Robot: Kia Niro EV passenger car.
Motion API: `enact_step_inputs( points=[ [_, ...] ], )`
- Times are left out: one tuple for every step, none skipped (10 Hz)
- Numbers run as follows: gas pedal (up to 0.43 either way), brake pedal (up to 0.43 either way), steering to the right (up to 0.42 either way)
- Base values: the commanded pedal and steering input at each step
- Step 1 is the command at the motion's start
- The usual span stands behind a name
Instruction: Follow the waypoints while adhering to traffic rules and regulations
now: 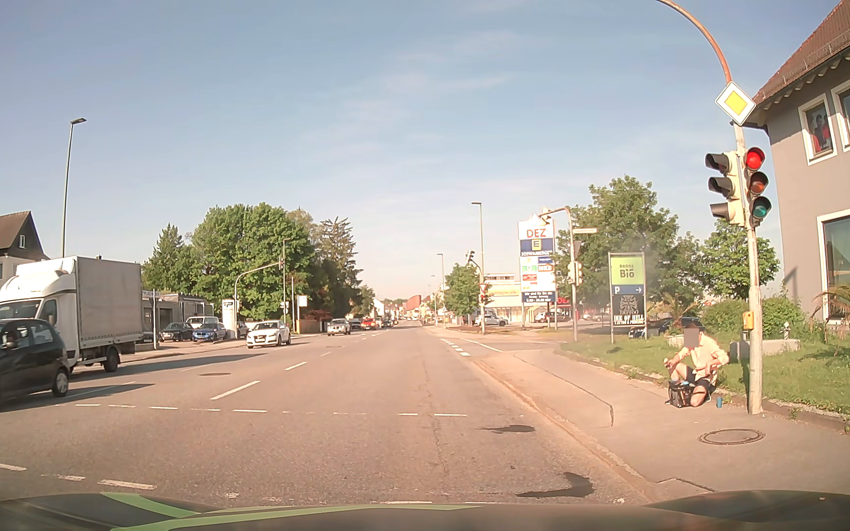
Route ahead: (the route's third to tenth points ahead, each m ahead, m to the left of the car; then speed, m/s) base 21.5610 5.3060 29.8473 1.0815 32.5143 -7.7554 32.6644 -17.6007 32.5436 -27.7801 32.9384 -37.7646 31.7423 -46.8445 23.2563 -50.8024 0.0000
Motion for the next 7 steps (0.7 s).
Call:
enact_step_inputs(
  points=[
    [0.0,0.299,0.0],
    [0.0,0.299,0.0],
    [0.0,0.299,0.0],
    [0.0,0.299,-0.001],
    [0.0,0.299,-0.001],
    [0.0,0.299,0.0],
    [0.0,0.299,0.0]
  ],
)
